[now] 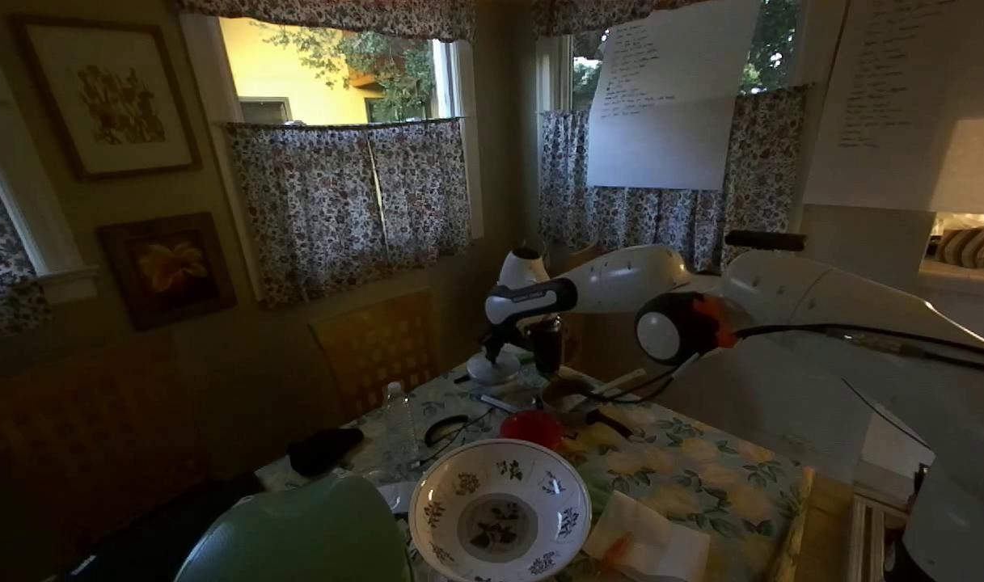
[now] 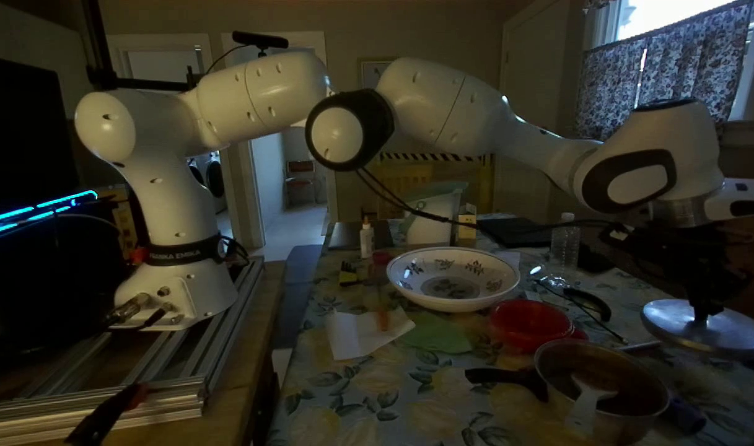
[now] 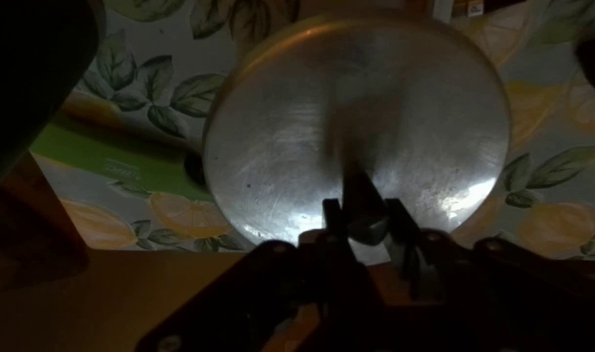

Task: Put the silver lid on top of the silver pot.

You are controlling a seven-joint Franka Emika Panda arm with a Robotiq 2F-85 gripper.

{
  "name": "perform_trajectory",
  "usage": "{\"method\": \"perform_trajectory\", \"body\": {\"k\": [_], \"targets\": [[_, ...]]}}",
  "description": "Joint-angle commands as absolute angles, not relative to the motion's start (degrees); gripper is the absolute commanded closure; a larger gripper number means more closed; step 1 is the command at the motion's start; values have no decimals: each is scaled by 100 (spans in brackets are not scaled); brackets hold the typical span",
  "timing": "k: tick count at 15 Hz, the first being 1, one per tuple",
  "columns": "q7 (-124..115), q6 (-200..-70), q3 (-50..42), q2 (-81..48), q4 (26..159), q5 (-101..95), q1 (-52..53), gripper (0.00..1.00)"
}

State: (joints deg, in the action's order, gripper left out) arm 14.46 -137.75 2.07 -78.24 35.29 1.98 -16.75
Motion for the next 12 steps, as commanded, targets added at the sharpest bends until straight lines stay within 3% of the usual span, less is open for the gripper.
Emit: {"method": "perform_trajectory", "body": {"k": [1,12], "targets": [[1208,-13257,102,-7410,3773,169,-1619,94],[1497,-12572,335,-6403,4735,344,-1907,94]]}}
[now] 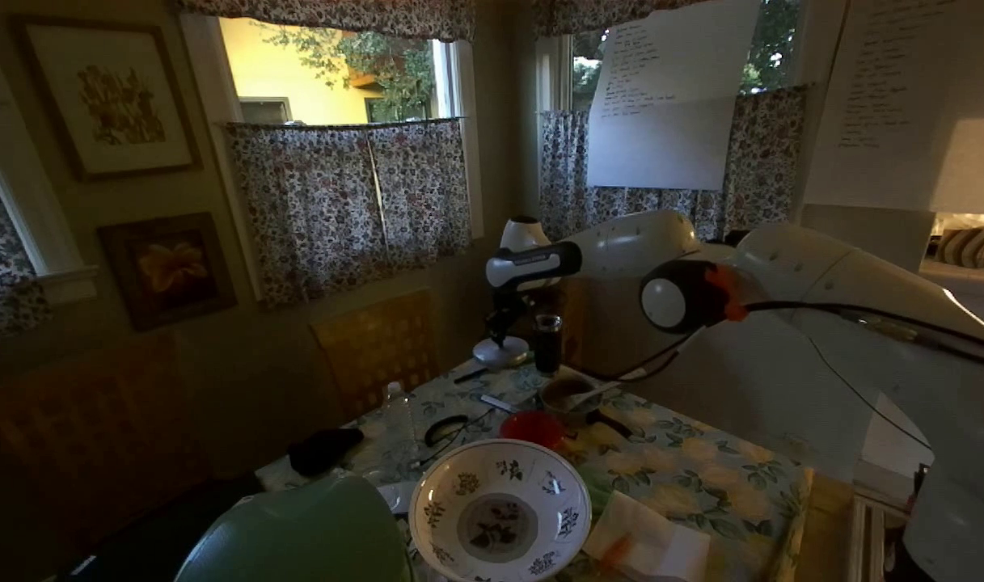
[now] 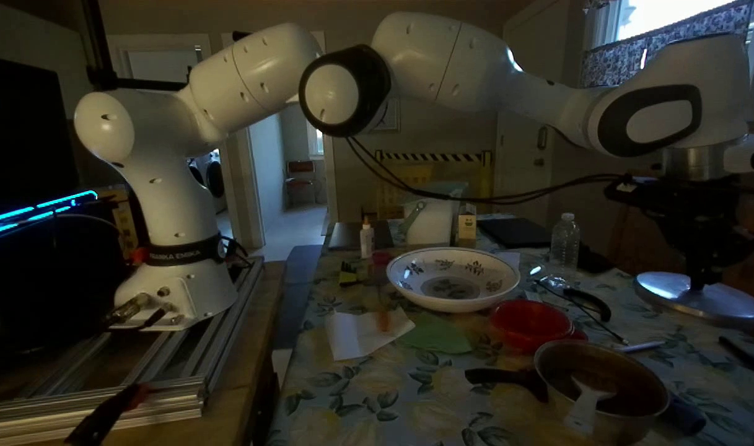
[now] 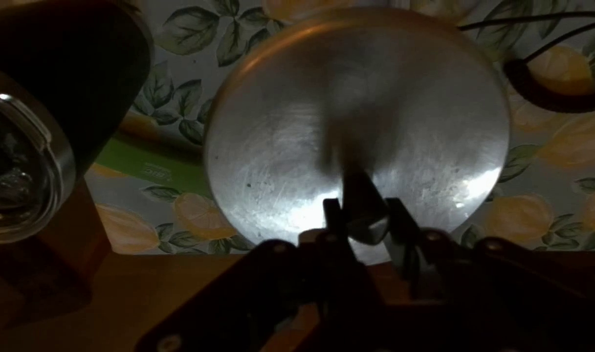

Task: Put the silver lid on top of the silver pot.

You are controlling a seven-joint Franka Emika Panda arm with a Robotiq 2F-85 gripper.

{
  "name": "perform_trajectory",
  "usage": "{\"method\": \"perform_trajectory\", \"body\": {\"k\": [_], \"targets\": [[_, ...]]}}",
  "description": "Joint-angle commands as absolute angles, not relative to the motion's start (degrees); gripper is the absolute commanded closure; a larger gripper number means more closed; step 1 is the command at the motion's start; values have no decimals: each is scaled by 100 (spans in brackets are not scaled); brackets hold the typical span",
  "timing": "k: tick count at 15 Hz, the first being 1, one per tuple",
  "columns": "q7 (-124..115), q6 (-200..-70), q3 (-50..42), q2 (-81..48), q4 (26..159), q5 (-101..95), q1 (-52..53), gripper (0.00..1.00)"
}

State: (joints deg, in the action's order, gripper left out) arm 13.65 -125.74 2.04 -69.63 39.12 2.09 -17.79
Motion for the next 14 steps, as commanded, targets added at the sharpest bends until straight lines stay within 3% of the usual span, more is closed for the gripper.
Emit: {"method": "perform_trajectory", "body": {"k": [1,9,14], "targets": [[1485,-12625,376,-6260,4990,371,-1950,94],[1220,-13586,590,-5302,6953,561,-2089,94],[1063,-14463,270,-4681,8172,564,-1921,94]]}}
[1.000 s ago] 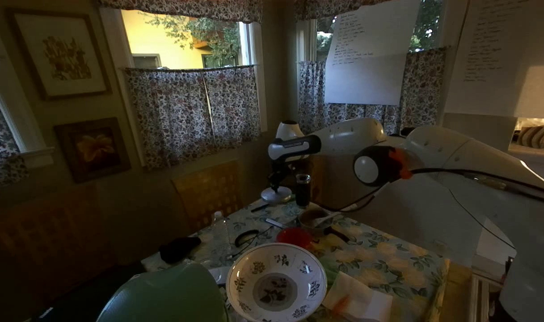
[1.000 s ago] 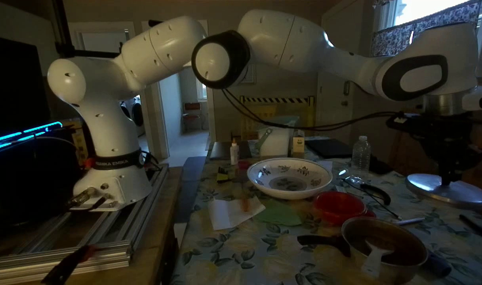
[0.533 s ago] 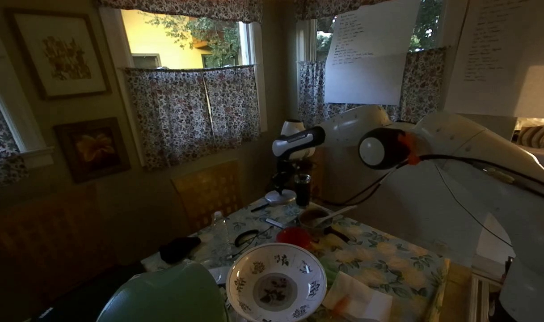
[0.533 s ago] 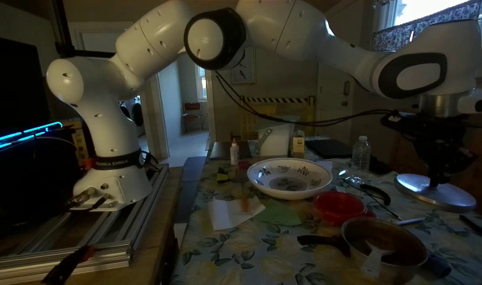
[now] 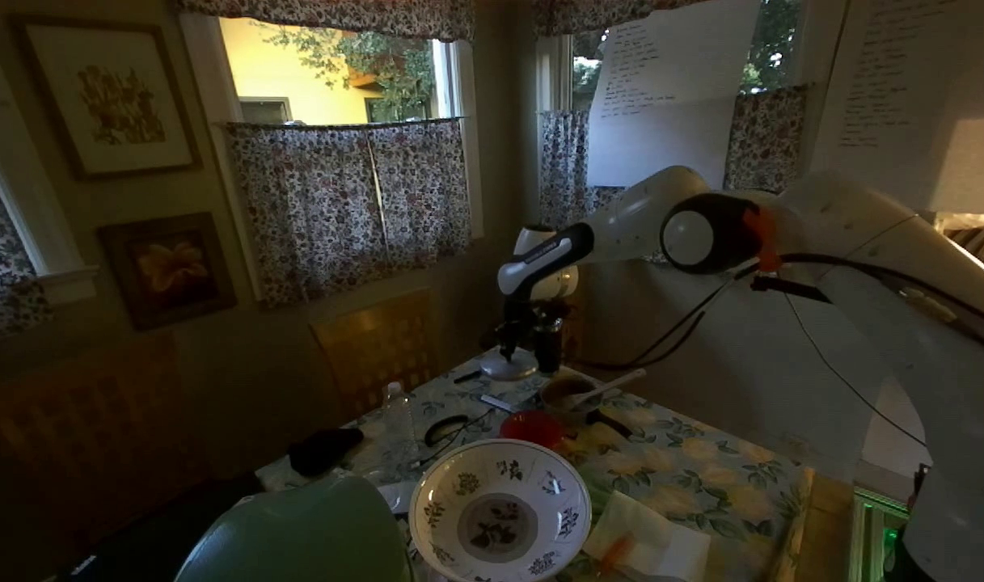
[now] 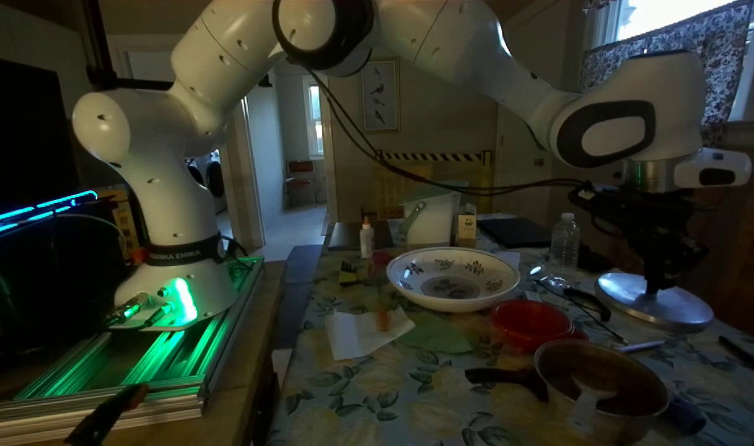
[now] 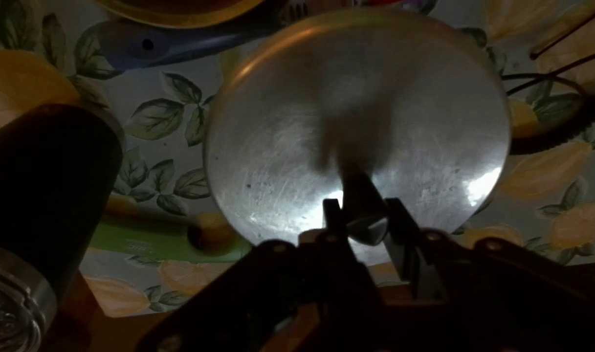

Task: Put the silver lid on top of the silver pot.

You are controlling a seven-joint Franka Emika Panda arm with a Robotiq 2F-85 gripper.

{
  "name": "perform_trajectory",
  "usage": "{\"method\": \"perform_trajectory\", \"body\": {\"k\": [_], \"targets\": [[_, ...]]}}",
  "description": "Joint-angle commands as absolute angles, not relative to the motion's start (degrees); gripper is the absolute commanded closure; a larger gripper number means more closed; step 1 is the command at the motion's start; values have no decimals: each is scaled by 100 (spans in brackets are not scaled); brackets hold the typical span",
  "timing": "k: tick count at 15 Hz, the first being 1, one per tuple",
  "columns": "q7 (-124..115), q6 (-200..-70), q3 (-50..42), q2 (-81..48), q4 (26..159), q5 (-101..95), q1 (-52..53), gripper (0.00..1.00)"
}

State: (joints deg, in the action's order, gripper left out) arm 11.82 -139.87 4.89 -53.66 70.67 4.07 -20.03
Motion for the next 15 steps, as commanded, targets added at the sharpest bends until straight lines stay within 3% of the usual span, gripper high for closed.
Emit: {"method": "perform_trajectory", "body": {"k": [1,10,11,15], "targets": [[1012,-14592,200,-4538,8424,546,-1900,94],[1052,-15332,-171,-3105,10700,511,-1888,94],[1060,-15107,-186,-3634,9935,474,-1872,74],[1062,-15184,-212,-3268,10465,480,-1856,74]]}}
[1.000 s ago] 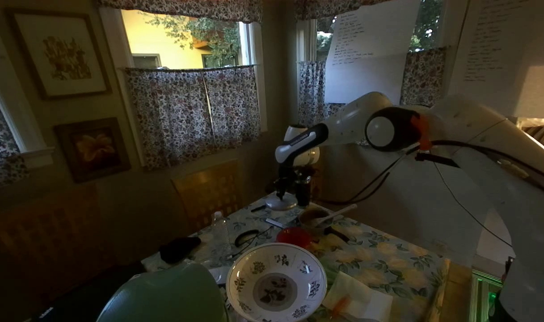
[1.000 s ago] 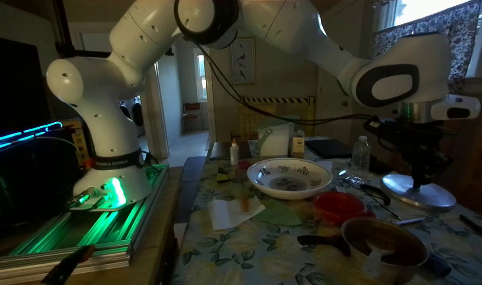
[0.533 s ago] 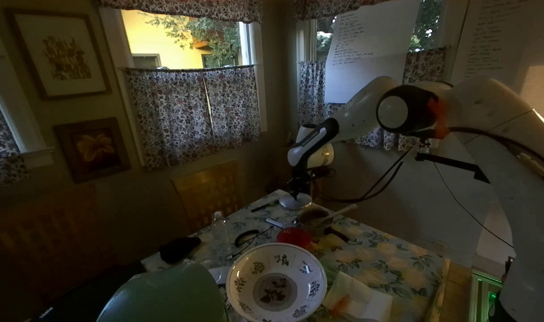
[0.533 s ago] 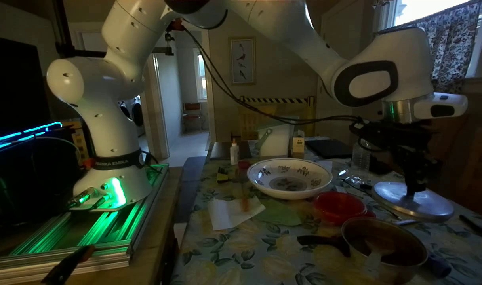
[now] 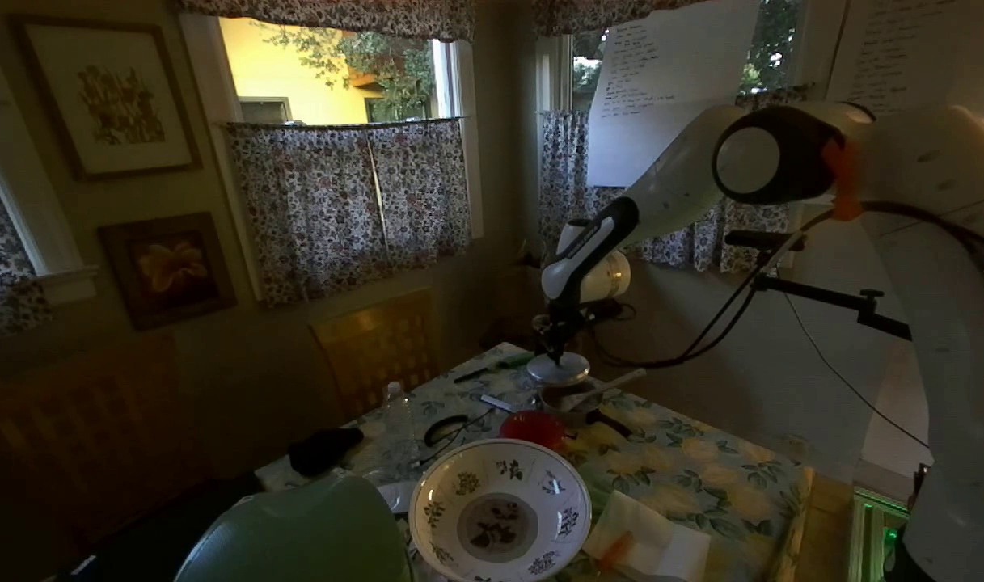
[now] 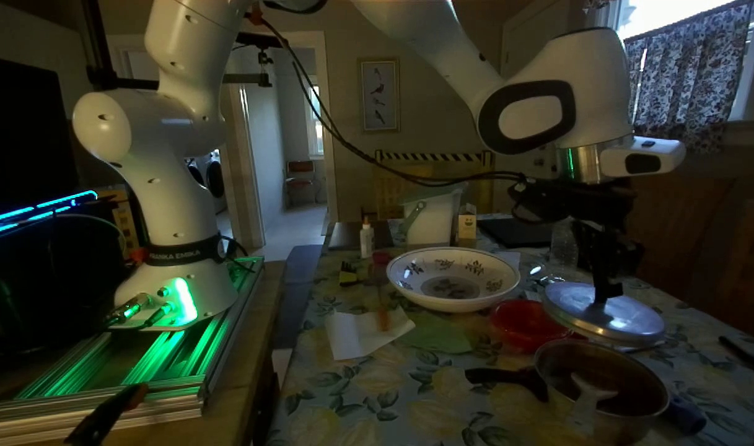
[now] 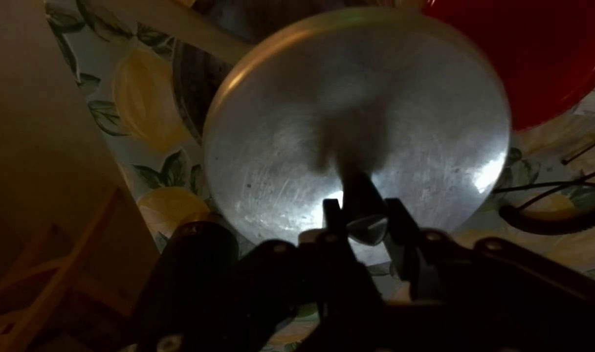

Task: Put the silver lid on top of the silver pot.

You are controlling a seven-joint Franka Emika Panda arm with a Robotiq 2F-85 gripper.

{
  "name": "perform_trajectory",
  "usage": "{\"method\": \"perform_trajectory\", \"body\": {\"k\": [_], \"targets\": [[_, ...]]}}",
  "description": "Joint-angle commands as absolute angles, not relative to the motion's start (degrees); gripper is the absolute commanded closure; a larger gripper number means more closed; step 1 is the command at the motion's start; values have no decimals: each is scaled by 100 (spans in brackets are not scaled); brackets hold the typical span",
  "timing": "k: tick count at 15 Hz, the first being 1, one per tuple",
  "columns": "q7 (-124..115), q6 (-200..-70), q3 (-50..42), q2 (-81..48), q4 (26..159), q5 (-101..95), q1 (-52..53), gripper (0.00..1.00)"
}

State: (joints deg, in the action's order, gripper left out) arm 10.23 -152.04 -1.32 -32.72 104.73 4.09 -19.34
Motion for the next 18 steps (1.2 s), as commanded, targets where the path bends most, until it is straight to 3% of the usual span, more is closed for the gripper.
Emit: {"method": "perform_trajectory", "body": {"k": [1,2,3,18], "targets": [[1062,-15194,-213,-3253,10489,480,-1855,74],[1062,-15195,-213,-3253,10490,480,-1855,74],[1062,-15197,-213,-3253,10490,480,-1855,94],[891,-15255,-828,-4198,9836,-88,-1506,94]]}}
